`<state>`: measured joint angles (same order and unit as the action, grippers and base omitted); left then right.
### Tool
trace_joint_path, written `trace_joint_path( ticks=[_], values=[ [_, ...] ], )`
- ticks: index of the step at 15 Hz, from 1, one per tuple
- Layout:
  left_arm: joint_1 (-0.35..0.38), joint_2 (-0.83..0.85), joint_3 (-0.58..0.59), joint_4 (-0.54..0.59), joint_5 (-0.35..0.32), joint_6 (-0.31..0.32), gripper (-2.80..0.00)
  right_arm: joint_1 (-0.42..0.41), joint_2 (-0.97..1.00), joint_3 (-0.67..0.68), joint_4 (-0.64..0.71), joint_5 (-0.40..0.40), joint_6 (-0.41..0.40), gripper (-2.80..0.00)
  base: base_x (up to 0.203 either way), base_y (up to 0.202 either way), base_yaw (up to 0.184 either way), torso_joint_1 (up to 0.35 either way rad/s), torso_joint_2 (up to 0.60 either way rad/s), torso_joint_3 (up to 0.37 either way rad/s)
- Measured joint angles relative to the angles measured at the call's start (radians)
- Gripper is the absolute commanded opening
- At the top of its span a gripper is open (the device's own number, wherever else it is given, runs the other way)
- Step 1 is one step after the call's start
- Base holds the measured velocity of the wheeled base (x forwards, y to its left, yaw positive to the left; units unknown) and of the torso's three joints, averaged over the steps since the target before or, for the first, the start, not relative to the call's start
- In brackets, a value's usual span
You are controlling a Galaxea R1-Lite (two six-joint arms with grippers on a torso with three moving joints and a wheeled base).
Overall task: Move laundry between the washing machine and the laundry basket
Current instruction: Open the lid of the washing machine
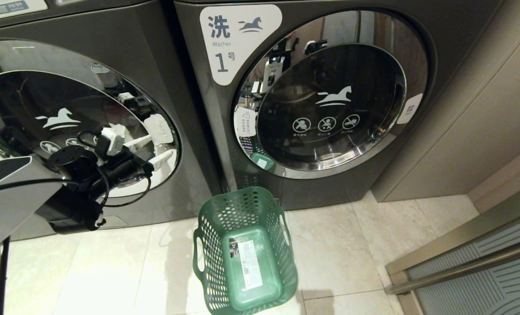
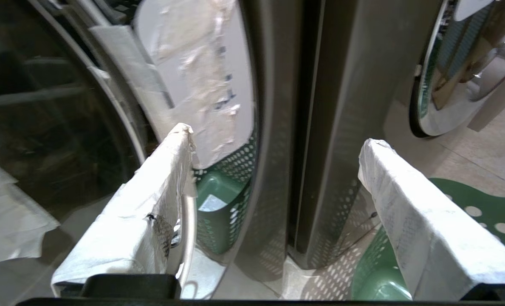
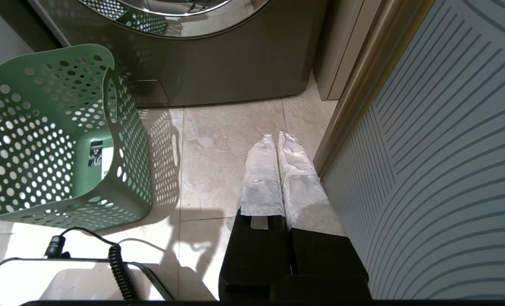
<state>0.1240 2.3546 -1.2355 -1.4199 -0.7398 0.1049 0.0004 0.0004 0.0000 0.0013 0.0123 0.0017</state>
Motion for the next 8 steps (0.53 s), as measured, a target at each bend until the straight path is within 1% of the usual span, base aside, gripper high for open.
trace_joint_path(
  ticks=[3, 6, 8],
  values=[
    [0.001, -0.014, 0.035, -0.024, -0.002, -0.001, 0.00, 0.001, 0.000, 0.000, 0.000, 0.000, 0.000, -2.80, 0.000, 0.000, 0.000, 0.000, 0.00, 0.000],
    [0.004, -0.023, 0.044, -0.031, -0.001, 0.001, 0.00, 0.001, 0.000, 0.000, 0.000, 0.000, 0.000, -2.80, 0.000, 0.000, 0.000, 0.000, 0.00, 0.000],
    [0.010, -0.029, 0.048, -0.031, 0.027, 0.003, 0.00, 0.000, 0.000, 0.000, 0.000, 0.001, 0.000, -2.80, 0.000, 0.000, 0.000, 0.000, 0.00, 0.000]
  ],
)
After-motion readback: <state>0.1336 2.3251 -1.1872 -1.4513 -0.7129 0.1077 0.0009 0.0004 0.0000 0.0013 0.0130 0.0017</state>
